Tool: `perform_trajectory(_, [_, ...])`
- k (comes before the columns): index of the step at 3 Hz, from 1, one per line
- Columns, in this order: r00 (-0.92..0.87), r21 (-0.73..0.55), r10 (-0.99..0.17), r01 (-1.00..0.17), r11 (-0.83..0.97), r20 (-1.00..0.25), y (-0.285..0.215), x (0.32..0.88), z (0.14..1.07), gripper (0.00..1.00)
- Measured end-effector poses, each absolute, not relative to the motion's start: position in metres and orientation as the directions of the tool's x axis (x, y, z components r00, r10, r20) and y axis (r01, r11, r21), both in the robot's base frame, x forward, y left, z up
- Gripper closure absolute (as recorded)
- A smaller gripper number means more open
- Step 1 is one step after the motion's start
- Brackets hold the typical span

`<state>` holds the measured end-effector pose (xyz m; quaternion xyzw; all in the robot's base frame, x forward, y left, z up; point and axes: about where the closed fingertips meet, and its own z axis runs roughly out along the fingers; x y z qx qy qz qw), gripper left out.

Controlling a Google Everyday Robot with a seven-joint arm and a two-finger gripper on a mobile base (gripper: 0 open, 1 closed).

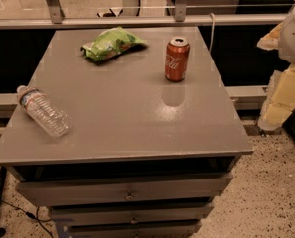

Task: Move green rice chip bag near water bottle

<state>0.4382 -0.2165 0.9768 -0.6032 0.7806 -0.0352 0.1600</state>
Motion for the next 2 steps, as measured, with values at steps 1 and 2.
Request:
perform_trajectory(1, [-0.221, -0.248, -0.953, -0.930, 0.270, -0.208, -0.216, 0.438, 0.977, 0.00])
perform_trajectory(2, [-0.171, -0.295, -0.951, -0.924, 0.245, -0.256, -0.203, 0.464, 0.984, 0.00])
